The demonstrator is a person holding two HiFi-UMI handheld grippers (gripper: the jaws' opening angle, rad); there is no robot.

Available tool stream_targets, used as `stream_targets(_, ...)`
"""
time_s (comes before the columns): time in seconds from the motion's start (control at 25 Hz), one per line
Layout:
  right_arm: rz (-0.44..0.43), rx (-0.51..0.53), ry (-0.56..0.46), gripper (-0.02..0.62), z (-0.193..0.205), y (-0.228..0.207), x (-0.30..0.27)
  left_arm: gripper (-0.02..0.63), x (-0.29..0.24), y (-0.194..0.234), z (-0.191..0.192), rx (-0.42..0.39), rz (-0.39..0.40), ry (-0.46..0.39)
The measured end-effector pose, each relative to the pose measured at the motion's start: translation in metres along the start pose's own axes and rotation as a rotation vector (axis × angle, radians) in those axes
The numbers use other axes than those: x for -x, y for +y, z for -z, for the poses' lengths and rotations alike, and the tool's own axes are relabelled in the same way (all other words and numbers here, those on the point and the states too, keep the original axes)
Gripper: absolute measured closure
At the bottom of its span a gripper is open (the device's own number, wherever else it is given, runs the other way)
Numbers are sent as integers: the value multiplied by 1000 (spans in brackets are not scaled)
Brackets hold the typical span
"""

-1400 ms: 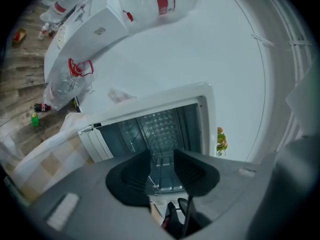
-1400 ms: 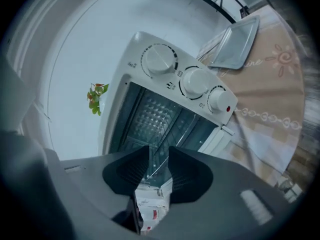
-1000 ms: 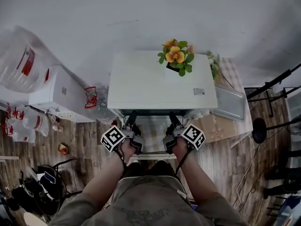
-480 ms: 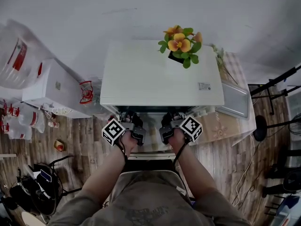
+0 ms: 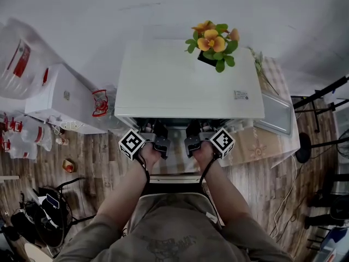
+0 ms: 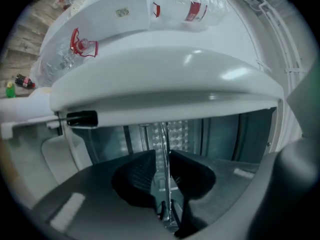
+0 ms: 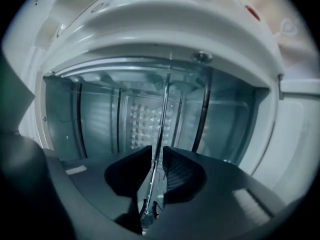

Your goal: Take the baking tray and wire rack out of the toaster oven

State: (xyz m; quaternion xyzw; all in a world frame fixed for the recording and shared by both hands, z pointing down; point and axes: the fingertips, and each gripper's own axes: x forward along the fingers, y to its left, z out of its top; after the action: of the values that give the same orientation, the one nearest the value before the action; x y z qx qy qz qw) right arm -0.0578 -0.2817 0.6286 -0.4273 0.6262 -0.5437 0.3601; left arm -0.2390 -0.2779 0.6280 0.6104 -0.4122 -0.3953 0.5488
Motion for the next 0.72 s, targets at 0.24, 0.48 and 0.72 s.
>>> stream_targets(0.24, -29, -2, -17, 552, -4, 2, -7, 597, -5, -5, -5, 5, 16, -27)
stream_targets(0.48, -27, -10, -19, 557, -1, 6, -2, 600, 1, -11, -2, 11, 29, -12)
stream_targets(0.72, 2, -22, -10, 563, 7, 8, 16, 601, 17, -12, 6, 44, 6, -8)
